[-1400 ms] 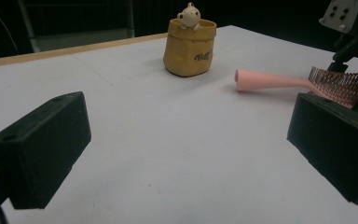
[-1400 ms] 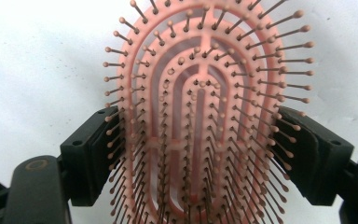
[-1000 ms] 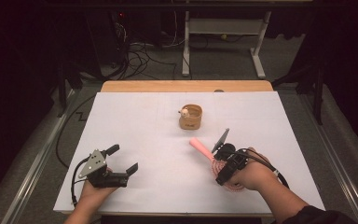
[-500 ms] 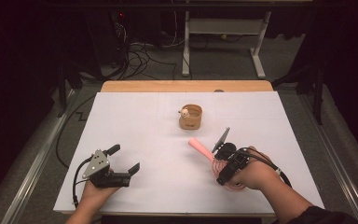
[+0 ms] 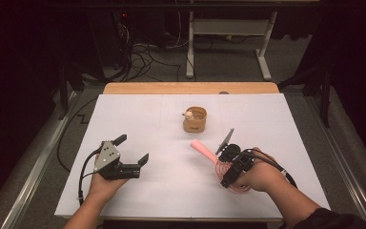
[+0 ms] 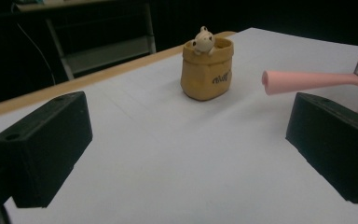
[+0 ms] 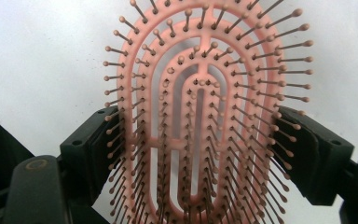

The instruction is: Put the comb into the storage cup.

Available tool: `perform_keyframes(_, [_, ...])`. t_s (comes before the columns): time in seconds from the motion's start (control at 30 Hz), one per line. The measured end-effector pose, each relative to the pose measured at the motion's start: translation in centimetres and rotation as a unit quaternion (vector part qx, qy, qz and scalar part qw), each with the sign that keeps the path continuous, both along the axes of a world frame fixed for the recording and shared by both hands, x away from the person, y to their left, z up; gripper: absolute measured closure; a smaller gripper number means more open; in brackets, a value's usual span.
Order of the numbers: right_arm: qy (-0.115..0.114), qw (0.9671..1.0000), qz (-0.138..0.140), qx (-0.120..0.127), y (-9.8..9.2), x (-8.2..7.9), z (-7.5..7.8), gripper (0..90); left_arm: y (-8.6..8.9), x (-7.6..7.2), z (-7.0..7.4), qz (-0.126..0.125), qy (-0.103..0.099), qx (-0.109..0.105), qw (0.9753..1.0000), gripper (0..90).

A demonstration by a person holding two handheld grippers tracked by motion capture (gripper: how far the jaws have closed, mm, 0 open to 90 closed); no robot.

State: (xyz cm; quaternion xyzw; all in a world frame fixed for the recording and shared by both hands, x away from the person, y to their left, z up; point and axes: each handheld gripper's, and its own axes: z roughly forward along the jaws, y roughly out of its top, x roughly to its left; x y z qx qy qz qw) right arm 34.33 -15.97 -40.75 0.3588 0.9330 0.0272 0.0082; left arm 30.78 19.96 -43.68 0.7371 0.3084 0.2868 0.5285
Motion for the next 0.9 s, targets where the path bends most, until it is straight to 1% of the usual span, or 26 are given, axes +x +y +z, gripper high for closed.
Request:
perform_keyframes(0.03, [0.0,1.0,0.002,-0.002,0.2,0.0,0.0,20.9,-0.3,0.2,0.0,-0.001,-0.001,0.002,1.0,1.7])
perform_keyframes(0.1, [0.001,1.0,0.009,-0.003,0.5,0.0,-0.1,20.9,-0.8,0.6,-0.1,-0.001,-0.005,0.0,1.0,1.7])
perform_keyframes(0.13, [0.0,0.9999,0.01,-0.006,0.6,0.0,-0.1,20.9,-1.0,0.7,-0.3,-0.001,-0.006,0.002,1.0,1.7])
perform_keyframes(0.17, [0.001,0.9999,0.011,-0.001,0.7,0.0,-0.2,20.9,-1.3,0.8,-0.5,-0.001,-0.005,0.005,1.0,1.7])
perform_keyframes(0.2, [0.002,0.9998,0.017,-0.004,0.9,0.0,-0.3,20.9,-1.6,0.8,-0.8,0.0,-0.003,0.013,0.9999,1.7])
perform_keyframes(0.23, [0.001,0.9999,0.015,-0.004,1.1,0.0,-0.3,20.9,-1.9,0.8,-1.0,0.002,-0.006,0.024,0.9997,1.7])
perform_keyframes(0.33, [-0.001,0.9998,0.021,0.0,1.5,0.0,-0.3,20.8,-2.7,0.8,-1.7,0.003,-0.002,0.049,0.9988,1.8])
perform_keyframes(0.37, [0.0,0.9996,0.028,0.003,1.7,0.1,-0.2,20.9,-2.9,0.7,-1.9,0.003,-0.003,0.055,0.9985,1.8])
perform_keyframes(0.4, [0.0,0.9996,0.027,0.002,1.8,0.1,-0.2,20.9,-3.1,0.7,-2.0,0.002,-0.011,0.064,0.9979,1.8])
perform_keyframes(0.43, [-0.003,0.9995,0.032,0.003,2.0,0.1,-0.2,20.9,-3.3,0.6,-2.2,0.001,-0.007,0.067,0.9977,1.8])
perform_keyframes(0.47, [0.0,0.9996,0.029,0.002,2.2,0.0,-0.2,20.9,-3.5,0.5,-2.3,-0.001,-0.011,0.071,0.9974,1.8])
perform_keyframes(0.5, [-0.002,0.9994,0.033,0.005,2.4,0.0,-0.2,20.8,-3.6,0.3,-2.4,-0.002,-0.019,0.078,0.9968,1.8])
perform_keyframes(0.53, [-0.002,0.9995,0.031,0.005,2.6,0.0,-0.1,20.9,-3.7,0.2,-2.5,-0.002,-0.022,0.083,0.9963,1.8])
perform_keyframes(0.6, [-0.001,0.9993,0.036,0.005,2.9,0.0,-0.1,20.8,-3.9,0.0,-2.8,-0.002,-0.029,0.093,0.9952,1.8])
perform_keyframes(0.67, [0.002,0.9991,0.041,0.006,3.3,0.0,0.0,20.8,-4.1,-0.2,-3.1,-0.003,-0.036,0.109,0.9934,1.8])
perform_keyframes(0.7, [0.002,0.999,0.044,0.007,3.5,0.0,-0.1,20.8,-4.3,-0.5,-3.3,-0.006,-0.043,0.122,0.9916,1.8])
perform_keyframes(0.73, [0.002,0.999,0.044,0.007,3.5,0.0,-0.1,20.8,-4.3,-0.5,-3.3,-0.006,-0.043,0.122,0.9916,1.8])
perform_keyframes(0.83, [0.001,0.9987,0.051,0.006,3.9,0.0,-0.1,20.8,-4.7,-1.0,-3.5,-0.013,-0.05,0.134,0.9897,1.7])
perform_keyframes(0.9, [0.002,0.9988,0.048,0.007,4.1,0.0,0.0,20.8,-4.9,-1.2,-3.6,-0.017,-0.055,0.139,0.9887,1.7])
